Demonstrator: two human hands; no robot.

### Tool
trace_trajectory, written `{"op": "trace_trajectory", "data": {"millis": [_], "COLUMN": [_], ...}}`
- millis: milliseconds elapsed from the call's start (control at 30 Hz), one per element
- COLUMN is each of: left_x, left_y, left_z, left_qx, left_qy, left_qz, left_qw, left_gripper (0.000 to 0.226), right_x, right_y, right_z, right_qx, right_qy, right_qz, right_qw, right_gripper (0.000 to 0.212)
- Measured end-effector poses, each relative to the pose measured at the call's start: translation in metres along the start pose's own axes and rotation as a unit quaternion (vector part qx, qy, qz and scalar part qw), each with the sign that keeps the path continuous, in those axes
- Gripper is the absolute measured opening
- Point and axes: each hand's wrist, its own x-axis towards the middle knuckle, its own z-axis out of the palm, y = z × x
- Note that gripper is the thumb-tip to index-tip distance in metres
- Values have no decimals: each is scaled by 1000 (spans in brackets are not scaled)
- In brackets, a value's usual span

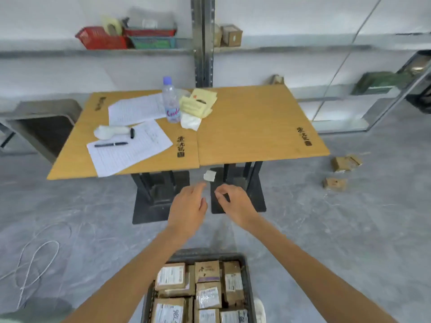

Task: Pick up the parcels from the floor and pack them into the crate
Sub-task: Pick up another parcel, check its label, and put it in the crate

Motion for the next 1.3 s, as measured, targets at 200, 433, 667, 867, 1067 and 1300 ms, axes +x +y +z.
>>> {"op": "trace_trajectory", "data": {"millis": [200, 433, 667, 867, 1067, 1300], "left_x": [47, 64, 84, 111, 134, 177], "left_y": [124, 274, 396, 503, 592, 622], "left_z": [-116, -150, -100, -34, 27, 68], "left_qx": [-45, -107, -140, -152, -166, -159], "left_qy": [83, 117, 83, 57, 33, 13], "left_qz": [95, 202, 248, 241, 229, 204], "left_qw": [991, 966, 955, 957, 959, 966], "left_gripper": [37, 36, 36, 35, 34, 33], "right_x": [-34, -106, -178, -227, -251, -228], "right_y": [-61, -49, 56, 176, 267, 340], "right_z": [-172, -312, -421, -518, -580, -608], "right_qx": [0, -15, -18, -27, -16, 26], "right_qy": [140, 242, 307, 320, 319, 311], "right_qz": [-53, -61, -21, 23, 55, 90], "right_qw": [989, 968, 951, 947, 946, 946], "right_gripper": [21, 23, 21, 21, 21, 21]}}
